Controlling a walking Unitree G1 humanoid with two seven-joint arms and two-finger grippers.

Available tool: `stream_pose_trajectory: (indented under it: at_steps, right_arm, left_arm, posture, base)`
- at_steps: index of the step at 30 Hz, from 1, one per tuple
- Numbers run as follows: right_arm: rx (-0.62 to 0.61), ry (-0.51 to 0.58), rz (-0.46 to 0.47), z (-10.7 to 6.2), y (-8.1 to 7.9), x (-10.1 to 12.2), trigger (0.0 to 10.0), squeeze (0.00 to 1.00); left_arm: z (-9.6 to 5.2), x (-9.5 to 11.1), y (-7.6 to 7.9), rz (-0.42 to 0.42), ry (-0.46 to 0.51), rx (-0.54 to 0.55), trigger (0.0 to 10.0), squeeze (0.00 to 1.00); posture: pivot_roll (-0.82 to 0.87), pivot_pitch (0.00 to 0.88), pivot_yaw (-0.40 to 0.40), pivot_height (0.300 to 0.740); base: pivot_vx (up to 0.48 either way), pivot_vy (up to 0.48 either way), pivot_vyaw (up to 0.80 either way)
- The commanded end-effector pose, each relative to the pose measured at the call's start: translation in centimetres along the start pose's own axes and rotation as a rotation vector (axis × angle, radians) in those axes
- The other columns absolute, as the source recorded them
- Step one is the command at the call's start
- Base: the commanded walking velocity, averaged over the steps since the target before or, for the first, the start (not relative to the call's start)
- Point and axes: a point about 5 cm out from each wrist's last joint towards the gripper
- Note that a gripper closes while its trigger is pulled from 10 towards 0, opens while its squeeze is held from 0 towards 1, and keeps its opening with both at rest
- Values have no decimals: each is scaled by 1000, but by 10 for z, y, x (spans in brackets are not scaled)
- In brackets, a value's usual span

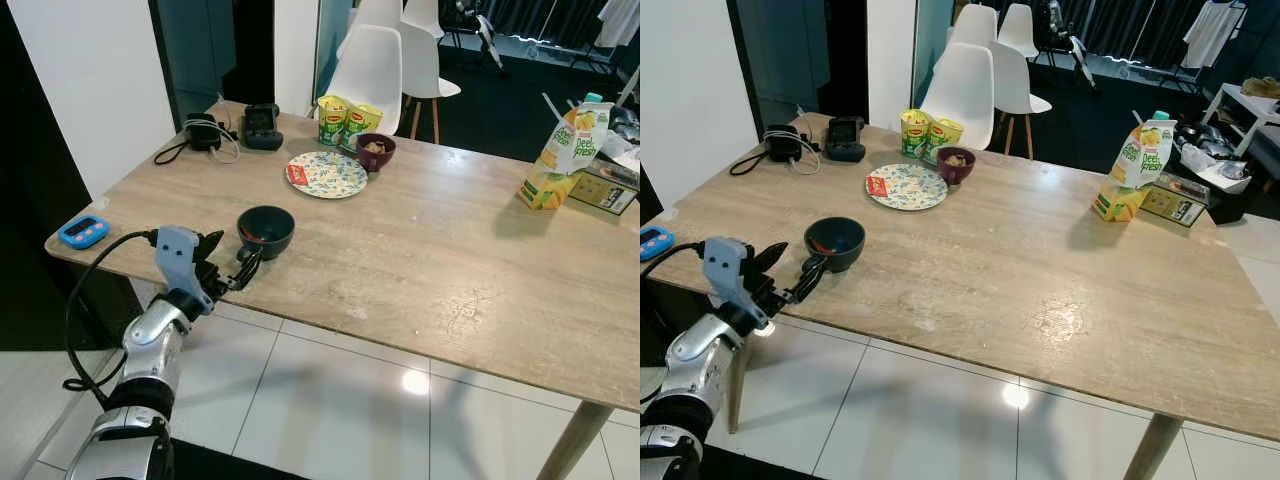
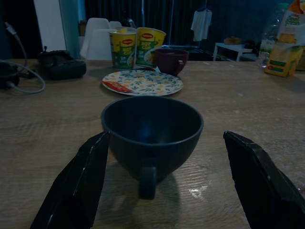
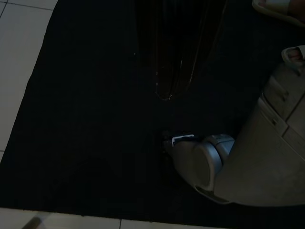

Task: Restocking fridge

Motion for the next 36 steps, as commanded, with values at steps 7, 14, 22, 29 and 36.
stream_pose_trajectory:
  at_steps: [7,14,22,29,36]
  right_arm:
    - [-10,5,14,-8,11,-13,10000,0]
    - [-5,-2,16,-10,12,-20,10000,0]
    - [14,9,10,-9,9,-17,10000,0]
    - [25,6,2,-8,7,-17,10000,0]
    - [30,-6,0,-10,8,-25,10000,0]
  left_arm:
    - [10,3,10,-3,21,-50,10000,0]
    - [12,8,9,10,46,-52,10000,0]
    - [8,7,10,38,45,-29,10000,0]
    - [-4,4,3,69,26,41,10000,0]
    - [-10,3,2,49,28,41,10000,0]
  posture:
    - [-55,70,-93,740]
    - [-51,99,-87,740]
    - [-46,120,-84,740]
    - [-34,136,-88,740]
    - [-34,164,-85,740]
  base:
    - [0,0,0]
    - [0,0,0]
    - [0,0,0]
    - [0,0,0]
    - [0,0,0]
Point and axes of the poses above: a point about 5 cm out from each wrist's last joint towards the gripper, its own z axis pointing out of the wrist towards the gripper, its own x axis along the axis of the wrist's last joint, y = z × x, and after that the axes turned 12 degrees about z, right-handed
